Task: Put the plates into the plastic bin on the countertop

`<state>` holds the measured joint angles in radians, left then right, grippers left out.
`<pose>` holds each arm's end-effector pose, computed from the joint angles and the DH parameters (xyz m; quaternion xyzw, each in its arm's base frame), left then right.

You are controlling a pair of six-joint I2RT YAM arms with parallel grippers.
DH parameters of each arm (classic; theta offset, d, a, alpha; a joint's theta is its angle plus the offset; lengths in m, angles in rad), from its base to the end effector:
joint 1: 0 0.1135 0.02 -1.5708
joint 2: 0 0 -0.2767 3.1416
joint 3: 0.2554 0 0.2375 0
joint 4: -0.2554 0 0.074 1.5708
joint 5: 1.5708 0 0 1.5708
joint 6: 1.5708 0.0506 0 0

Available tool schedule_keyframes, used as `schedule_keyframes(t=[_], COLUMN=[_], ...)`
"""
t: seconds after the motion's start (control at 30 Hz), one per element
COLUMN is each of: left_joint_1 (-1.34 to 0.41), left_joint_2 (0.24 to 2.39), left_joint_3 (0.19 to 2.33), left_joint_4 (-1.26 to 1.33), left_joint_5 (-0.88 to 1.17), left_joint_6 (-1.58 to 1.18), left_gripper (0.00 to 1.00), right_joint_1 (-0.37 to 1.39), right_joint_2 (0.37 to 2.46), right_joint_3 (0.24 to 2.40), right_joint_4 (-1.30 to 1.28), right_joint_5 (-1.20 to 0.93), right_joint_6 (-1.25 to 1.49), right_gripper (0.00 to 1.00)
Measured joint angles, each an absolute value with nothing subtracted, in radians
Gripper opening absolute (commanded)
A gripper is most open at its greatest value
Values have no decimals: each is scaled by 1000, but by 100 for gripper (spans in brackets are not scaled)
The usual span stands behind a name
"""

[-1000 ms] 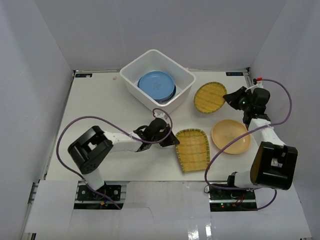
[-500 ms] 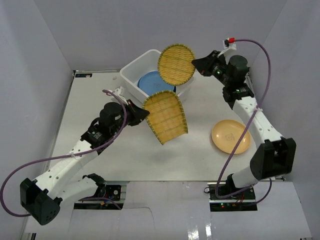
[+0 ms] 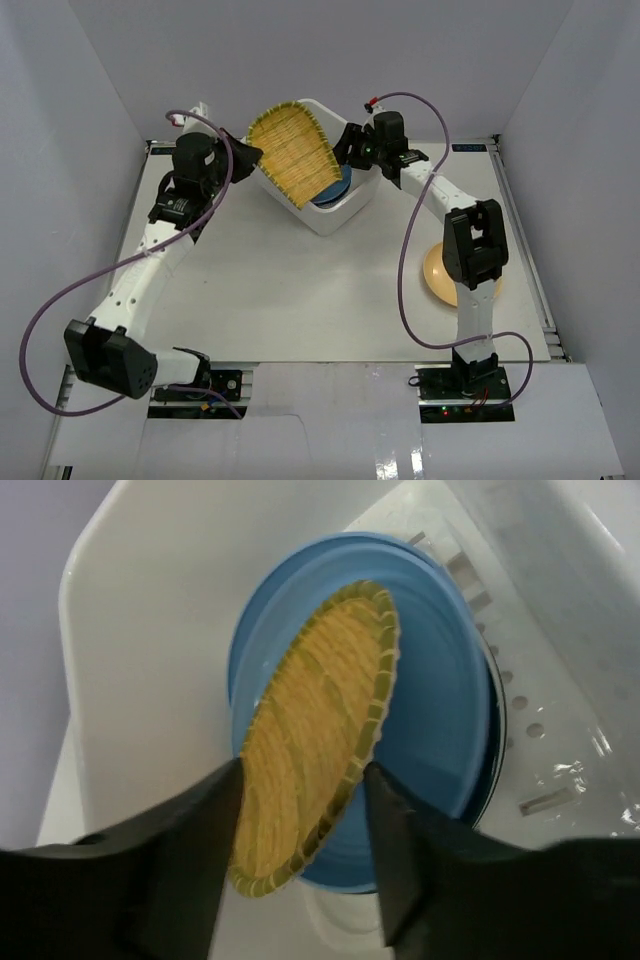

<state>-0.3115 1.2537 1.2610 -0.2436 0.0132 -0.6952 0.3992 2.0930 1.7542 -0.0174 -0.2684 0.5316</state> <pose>0.2703 -0.0877 0.4089 -0.1458 0.7719 -0.3030 0.5396 0.4645 0.2105 0.2907 -0.0223 0.8171 0.3520 0.4561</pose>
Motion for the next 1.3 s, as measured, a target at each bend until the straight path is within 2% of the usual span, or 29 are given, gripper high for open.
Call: schedule_keyframes(t=[0.13, 0.27, 0.33, 0.37, 0.47, 0.5, 0.53, 0.57, 0.6, 0.63, 0.67, 0.73, 0.77, 0.8, 0.83, 0.87, 1.13, 1.3], left_joint_1=[-295, -283, -282, -285, -283, -283, -283, -283, -283, -282, -282, -281, -281, -282, -284, -284, -304, -397], left_joint_2=[1414, 1634, 1707, 1743, 1866, 1905, 1937, 1967, 1993, 2020, 2043, 2091, 2109, 2116, 2117, 2113, 1989, 1681], left_joint_3=[1381, 1544, 1603, 1629, 1707, 1732, 1748, 1761, 1770, 1783, 1796, 1845, 1884, 1903, 1913, 1915, 1875, 1721], left_joint_4=[-225, -230, -234, -239, -269, -284, -292, -300, -311, -328, -340, -354, -354, -359, -364, -358, -334, -249], left_joint_5=[33, 100, 110, 105, 115, 117, 119, 120, 120, 123, 124, 139, 143, 144, 147, 154, 185, 176], left_joint_6=[-690, -698, -683, -676, -667, -664, -660, -656, -653, -648, -639, -635, -629, -624, -619, -625, -636, -635], left_gripper=[0, 0, 0, 0, 0, 0, 0, 3, 11, 35, 50, 72, 88, 94, 98, 98, 98, 98], right_joint_1=[405, 384, 353, 334, 273, 255, 220, 182, 147, 110, 75, 11, -17, -36, -54, -70, -142, -184], right_joint_2=[2063, 1933, 1804, 1715, 1439, 1377, 1269, 1191, 1130, 1072, 1024, 935, 892, 854, 821, 786, 545, 508], right_joint_3=[1780, 1735, 1624, 1537, 1263, 1193, 1076, 987, 913, 833, 768, 658, 619, 594, 576, 566, 486, 432], right_joint_4=[-65, -89, -74, -59, -2, 30, 38, 43, 53, 55, 46, 3, -33, -66, -95, -129, -287, -363], right_joint_5=[-239, -171, -145, -128, -103, -101, -99, -100, -100, -101, -98, -81, -69, -52, -24, 5, 300, 429], right_joint_6=[491, 448, 440, 439, 447, 456, 463, 478, 488, 497, 506, 517, 517, 524, 521, 518, 552, 599], right_gripper=[69, 66, 63, 60, 44, 28, 23, 19, 18, 18, 18, 35, 66, 79, 87, 98, 98, 100])
